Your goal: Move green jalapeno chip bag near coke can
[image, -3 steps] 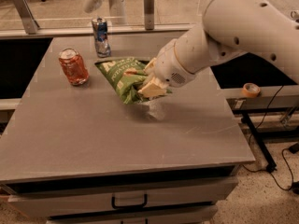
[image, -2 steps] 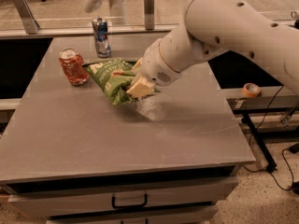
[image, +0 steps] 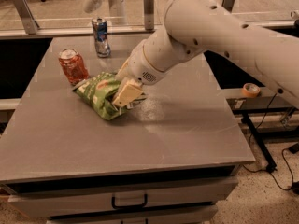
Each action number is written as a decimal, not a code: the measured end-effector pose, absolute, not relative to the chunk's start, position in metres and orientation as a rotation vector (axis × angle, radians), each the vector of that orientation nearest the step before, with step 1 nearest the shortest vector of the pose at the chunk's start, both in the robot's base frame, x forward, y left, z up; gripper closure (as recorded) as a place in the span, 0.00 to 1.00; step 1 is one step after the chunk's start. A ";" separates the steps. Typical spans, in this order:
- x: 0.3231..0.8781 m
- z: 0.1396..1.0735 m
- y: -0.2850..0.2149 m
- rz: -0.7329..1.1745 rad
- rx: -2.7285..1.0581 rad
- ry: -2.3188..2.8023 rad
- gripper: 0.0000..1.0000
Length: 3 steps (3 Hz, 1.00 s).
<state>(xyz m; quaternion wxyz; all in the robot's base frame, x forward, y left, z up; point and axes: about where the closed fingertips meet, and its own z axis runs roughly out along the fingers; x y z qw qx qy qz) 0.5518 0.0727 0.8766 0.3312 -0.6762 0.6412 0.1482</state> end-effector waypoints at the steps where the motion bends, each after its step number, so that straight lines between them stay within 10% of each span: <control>1: 0.558 0.874 0.076 0.372 -1.756 1.686 0.00; 3: 0.558 0.896 -0.002 0.288 -1.636 1.784 0.00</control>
Offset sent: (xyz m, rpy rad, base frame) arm 0.0149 -0.0539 0.0023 -0.0088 -0.0046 -0.1525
